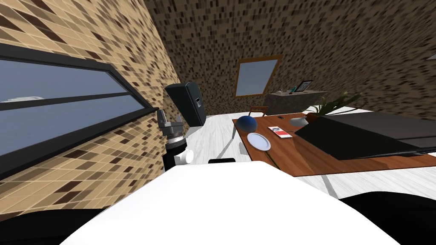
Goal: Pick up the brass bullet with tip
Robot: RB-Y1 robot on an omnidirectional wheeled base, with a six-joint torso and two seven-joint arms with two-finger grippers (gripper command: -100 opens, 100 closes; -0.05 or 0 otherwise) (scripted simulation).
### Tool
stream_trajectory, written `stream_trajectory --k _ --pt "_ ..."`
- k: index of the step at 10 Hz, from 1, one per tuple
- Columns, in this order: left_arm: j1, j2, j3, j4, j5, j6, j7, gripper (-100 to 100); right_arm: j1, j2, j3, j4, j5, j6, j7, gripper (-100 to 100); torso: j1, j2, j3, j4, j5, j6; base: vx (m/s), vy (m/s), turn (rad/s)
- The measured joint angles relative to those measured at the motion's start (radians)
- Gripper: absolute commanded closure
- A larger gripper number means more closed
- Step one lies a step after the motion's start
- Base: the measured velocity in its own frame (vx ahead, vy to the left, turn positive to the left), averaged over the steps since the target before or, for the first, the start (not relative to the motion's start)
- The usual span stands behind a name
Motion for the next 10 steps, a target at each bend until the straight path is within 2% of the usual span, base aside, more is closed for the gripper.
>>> stream_trajectory --k 2,6,8,9,10 --pt "0.0 0.0 0.0 0.0 0.0 0.0 0.0 0 -0.008 -0.014 0.012 0.016 0.001 0.008 0.017 -100 -0.002 0.011 0.006 0.002 -0.001 0.001 0.107 0.002 0.027" --pt "0.0 0.0 0.0 0.0 0.0 0.0 0.0 0 -0.021 -0.081 0.041 0.105 0.007 -0.021 0.09 -100 -0.002 0.0 0.0 0.0 -0.001 0.0 0.28 0.009 0.115" --pt "0.0 0.0 0.0 0.0 0.0 0.0 0.0 0 -0.029 -0.111 0.038 0.1 0.009 -0.011 0.127 -100 0.0 0.003 0.001 0.0 0.0 0.0 0.24 0.018 0.097" --pt "0.0 0.0 0.0 0.0 0.0 0.0 0.0 0 -0.056 -0.111 0.053 0.126 0.012 -0.019 0.139 -100 -0.001 0.004 0.002 0.001 -0.001 0.0 0.214 -0.006 0.063" --pt "0.0 0.0 0.0 0.0 0.0 0.0 0.0 0 -0.056 -0.118 0.047 0.123 0.013 -0.022 0.15 -100 -0.001 0.006 0.003 0.001 -0.001 0.001 0.093 -0.004 0.016"
